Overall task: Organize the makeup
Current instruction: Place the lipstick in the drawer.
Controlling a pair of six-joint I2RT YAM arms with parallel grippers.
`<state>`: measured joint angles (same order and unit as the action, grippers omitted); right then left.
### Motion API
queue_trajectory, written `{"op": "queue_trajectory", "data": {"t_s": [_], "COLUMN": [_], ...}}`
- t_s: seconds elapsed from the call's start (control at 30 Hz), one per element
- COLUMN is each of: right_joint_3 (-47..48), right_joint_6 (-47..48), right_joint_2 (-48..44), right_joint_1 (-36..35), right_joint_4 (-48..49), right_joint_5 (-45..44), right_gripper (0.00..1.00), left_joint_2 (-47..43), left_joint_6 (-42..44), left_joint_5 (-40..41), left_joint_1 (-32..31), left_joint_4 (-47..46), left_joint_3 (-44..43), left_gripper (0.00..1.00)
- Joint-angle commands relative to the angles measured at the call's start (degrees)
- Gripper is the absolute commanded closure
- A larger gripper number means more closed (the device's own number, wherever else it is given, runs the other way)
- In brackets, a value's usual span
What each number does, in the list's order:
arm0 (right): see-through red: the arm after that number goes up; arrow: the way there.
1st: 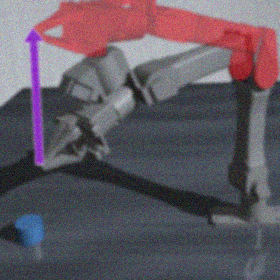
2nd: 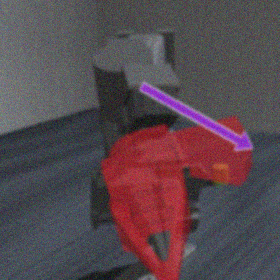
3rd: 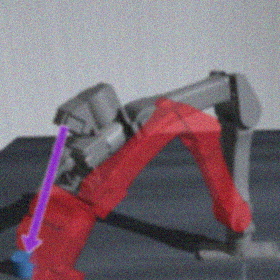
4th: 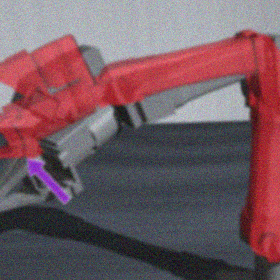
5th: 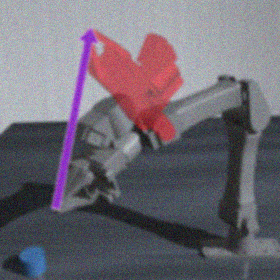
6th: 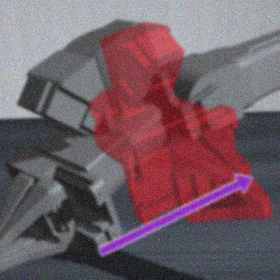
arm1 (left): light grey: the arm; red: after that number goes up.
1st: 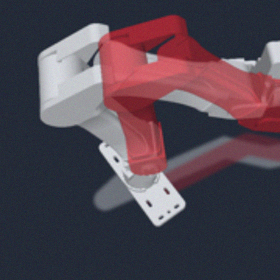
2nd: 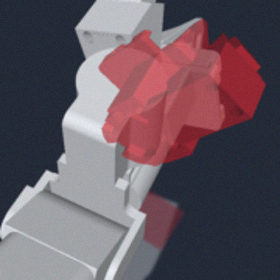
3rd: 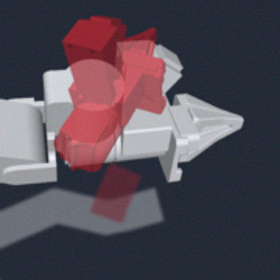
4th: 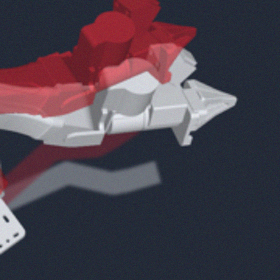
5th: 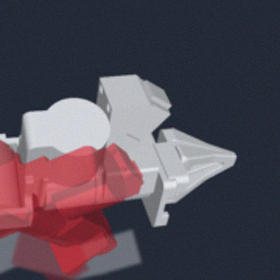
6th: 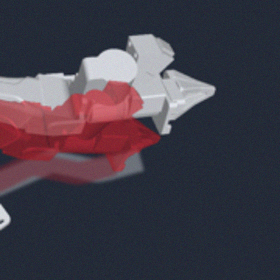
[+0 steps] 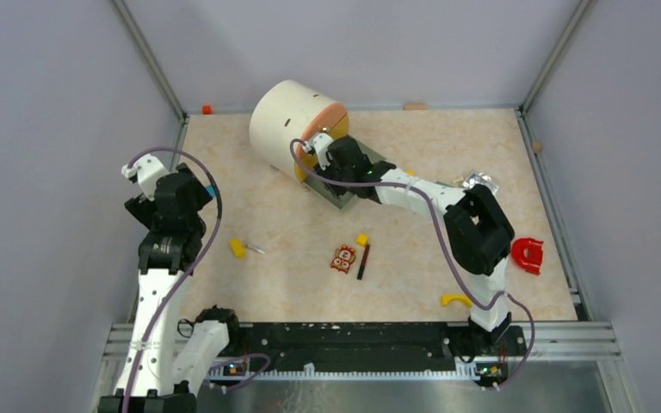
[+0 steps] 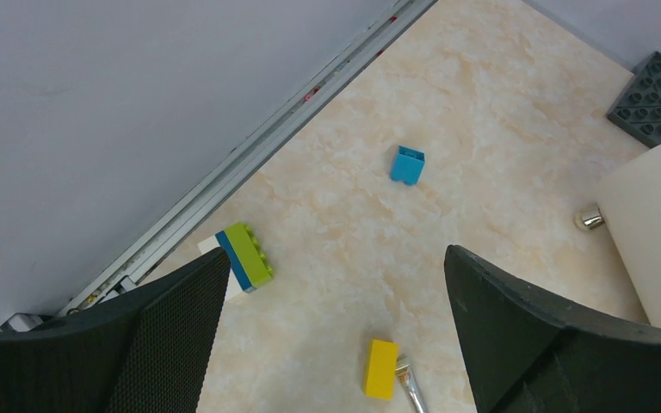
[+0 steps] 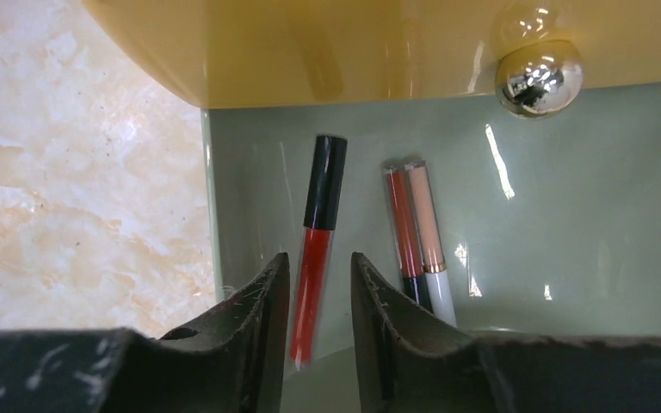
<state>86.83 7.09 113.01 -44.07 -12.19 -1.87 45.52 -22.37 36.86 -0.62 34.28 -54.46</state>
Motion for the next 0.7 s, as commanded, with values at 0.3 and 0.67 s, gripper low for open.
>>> {"op": "queue_trajectory", "data": {"t_s": [0.3,0.67], "right_joint_3": [0.45,-4.64], "right_joint_6": [-0.51,-4.27], "right_joint_2": [-6.44,-14.17], "right_joint_1": [0.49,-5.84], "right_joint_4": [0.58,2.9], "right_joint_5": [-1.98,4.18], "right_gripper": [0.56,0.52], "left_joint_2": [0.27,0.54], "left_joint_6": [0.84,0.95], "left_joint_5": [-1.05,-0.89], "left_joint_1": [0.24,0.23], "left_joint_4": [-2.8,-2.91], "left_joint_3": [0.41,0.39], "left_gripper": [0.01,0.01]}}
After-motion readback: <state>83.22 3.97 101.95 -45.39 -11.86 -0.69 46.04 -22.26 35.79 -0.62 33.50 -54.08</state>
